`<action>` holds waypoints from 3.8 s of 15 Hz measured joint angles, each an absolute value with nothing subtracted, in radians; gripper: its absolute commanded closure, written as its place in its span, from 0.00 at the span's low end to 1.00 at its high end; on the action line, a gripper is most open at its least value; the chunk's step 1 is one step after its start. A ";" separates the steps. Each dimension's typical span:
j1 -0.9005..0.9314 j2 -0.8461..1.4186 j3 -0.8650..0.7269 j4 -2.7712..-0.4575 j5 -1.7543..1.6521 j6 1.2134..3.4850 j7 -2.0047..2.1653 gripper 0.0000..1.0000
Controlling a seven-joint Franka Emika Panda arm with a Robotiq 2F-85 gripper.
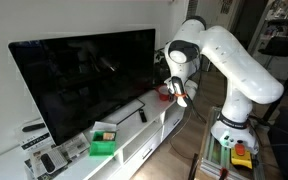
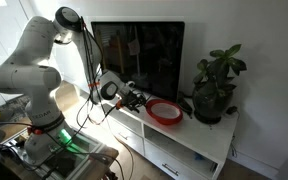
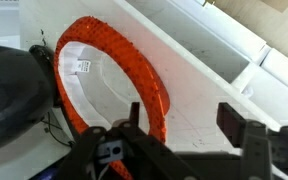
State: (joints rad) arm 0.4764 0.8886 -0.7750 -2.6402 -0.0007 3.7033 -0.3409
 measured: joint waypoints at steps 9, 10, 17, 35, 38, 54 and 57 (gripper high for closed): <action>0.403 0.640 -0.667 -2.660 0.015 3.449 -0.299 0.00; 0.397 0.595 -0.661 -2.665 0.015 3.393 -0.295 0.00; 0.358 0.429 -0.597 -2.616 0.016 3.048 -0.129 0.00; -0.053 0.434 -0.080 -2.473 0.196 2.990 0.157 0.00; -0.064 0.472 -0.070 -2.418 0.198 2.963 0.177 0.00; -0.112 0.721 0.051 -2.151 0.217 2.925 0.194 0.00; -0.112 0.756 0.051 -2.125 0.217 2.938 0.194 0.00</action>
State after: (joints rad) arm -0.1116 0.7560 0.0515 -2.1253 0.2174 2.9381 0.1941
